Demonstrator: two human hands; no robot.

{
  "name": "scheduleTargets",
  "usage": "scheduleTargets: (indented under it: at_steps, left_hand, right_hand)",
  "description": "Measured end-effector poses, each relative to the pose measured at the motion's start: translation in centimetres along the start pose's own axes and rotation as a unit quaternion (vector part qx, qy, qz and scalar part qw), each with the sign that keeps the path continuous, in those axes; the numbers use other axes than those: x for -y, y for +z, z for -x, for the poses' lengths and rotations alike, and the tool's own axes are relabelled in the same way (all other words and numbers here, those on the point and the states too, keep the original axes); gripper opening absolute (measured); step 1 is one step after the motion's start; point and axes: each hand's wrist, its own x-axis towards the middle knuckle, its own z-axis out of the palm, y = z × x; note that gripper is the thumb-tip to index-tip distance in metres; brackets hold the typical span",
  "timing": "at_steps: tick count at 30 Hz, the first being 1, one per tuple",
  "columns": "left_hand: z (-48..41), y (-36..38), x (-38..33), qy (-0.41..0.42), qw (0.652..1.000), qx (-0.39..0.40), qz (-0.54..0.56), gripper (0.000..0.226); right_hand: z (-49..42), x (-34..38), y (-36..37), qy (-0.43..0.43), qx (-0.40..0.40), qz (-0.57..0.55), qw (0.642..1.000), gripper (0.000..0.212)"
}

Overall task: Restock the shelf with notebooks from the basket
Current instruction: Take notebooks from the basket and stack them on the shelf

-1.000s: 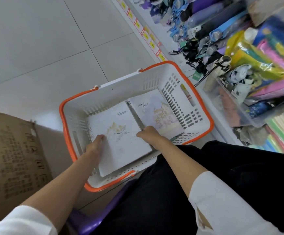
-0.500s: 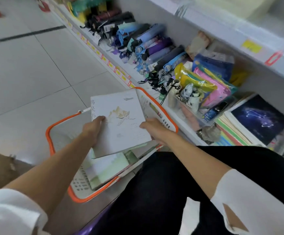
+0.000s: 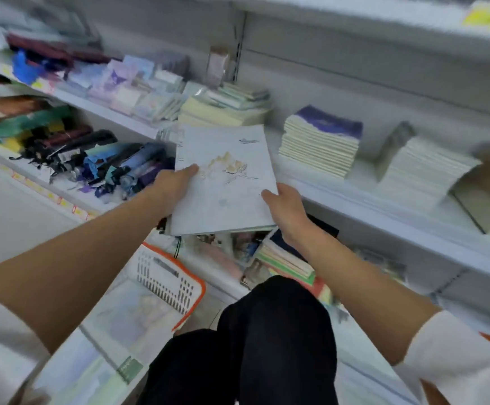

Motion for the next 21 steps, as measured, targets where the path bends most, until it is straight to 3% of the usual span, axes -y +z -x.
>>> scheduleTargets:
  at_steps: [6,11,14,17,21]
  left_hand:
    - [0.5,9.0,-7.4,0.037,0.990,0.132,-0.008,0.010]
    - [0.0,13.2,-9.5,0.101,0.976,0.184,-0.064,0.043]
    - [-1.1,15.2,-9.8,0.115,0.976,0.166,-0.082,0.049]
    - [-2.2,16.2,-9.3,0.145,0.980,0.113,-0.076,0.040]
    - [-2.5,16.7,-7.7,0.226,0.970,0.057,-0.065,0.029]
  right_hand:
    - [-2.4,2.3,-8.4,-0.031,-0.142,-0.092,0.985,0.020]
    - [-6.7,3.7,-12.6,-0.001,-0.220,-0.117,0.968,0.016]
    - [-9.2,4.0,-13.5,0.045,-0.258,-0.122,0.957,0.018]
    - [-10.6,3.4,-13.9,0.094,-0.246,-0.128,0.956,0.005]
    - [-8.9,0.6,-13.8,-0.020,-0.224,-0.072,0.972,0.053]
